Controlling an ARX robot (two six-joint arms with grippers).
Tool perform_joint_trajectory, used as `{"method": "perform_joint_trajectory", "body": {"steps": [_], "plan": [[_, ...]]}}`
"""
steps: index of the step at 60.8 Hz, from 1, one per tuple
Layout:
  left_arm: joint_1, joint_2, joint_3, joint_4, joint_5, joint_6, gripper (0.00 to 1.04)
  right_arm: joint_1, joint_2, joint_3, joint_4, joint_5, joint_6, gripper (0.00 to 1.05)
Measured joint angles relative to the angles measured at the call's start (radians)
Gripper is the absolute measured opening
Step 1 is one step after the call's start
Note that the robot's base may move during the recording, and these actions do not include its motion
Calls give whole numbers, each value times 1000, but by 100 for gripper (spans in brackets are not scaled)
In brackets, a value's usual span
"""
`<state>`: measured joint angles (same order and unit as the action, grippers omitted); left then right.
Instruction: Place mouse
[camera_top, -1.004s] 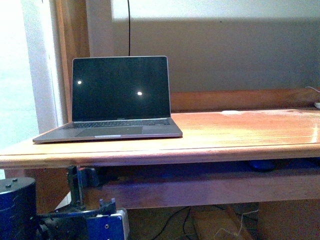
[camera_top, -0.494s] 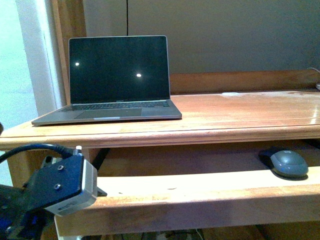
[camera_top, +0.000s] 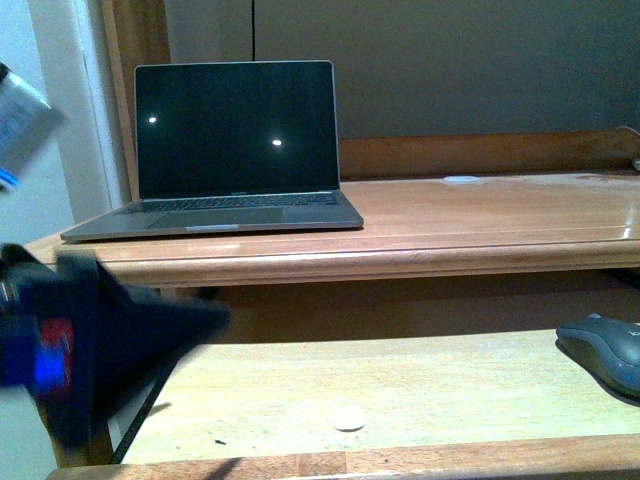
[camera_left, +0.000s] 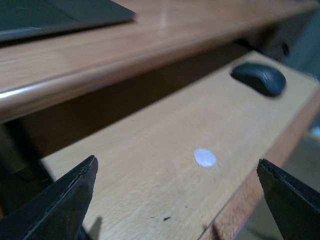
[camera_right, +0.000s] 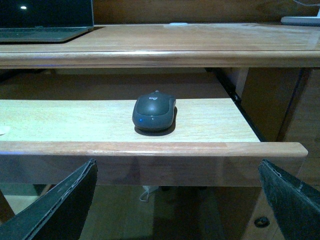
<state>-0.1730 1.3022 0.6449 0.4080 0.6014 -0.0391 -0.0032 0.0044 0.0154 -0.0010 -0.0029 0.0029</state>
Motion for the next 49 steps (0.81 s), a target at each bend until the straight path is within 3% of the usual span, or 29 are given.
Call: {"method": "perform_joint_trajectory", "body": {"steps": [4,8,10,15,16,19,21,23,33,45,49], "plan": [[6,-80,-16,-27,-82,-124,97,10,8,2,-9,31,5,97],[10,-187,-60,-92,-159,-227,97,58,119,36,-3,216,42,97],[11,-222,-79,-103,-171,-256,97,58,187,54,39,252,47,97],[-8,-373,-156,-164,-257,-303,96,47,362,111,171,263,57,97],[-37,-430,-202,-118,-398,-277,91,43,403,129,201,255,57,97],[-64,-528,-285,-11,-649,-159,78,46,522,189,285,224,55,97],[-57,-566,-314,9,-752,-95,71,55,585,224,318,215,49,97],[-47,-585,-334,14,-792,-66,66,65,630,249,338,209,41,97],[-5,-645,-426,18,-762,4,40,117,826,363,359,164,21,97],[48,-733,-491,9,-719,21,6,171,1011,480,256,131,-27,97],[60,-755,-507,2,-707,24,3,183,1046,512,228,122,-49,97]]}}
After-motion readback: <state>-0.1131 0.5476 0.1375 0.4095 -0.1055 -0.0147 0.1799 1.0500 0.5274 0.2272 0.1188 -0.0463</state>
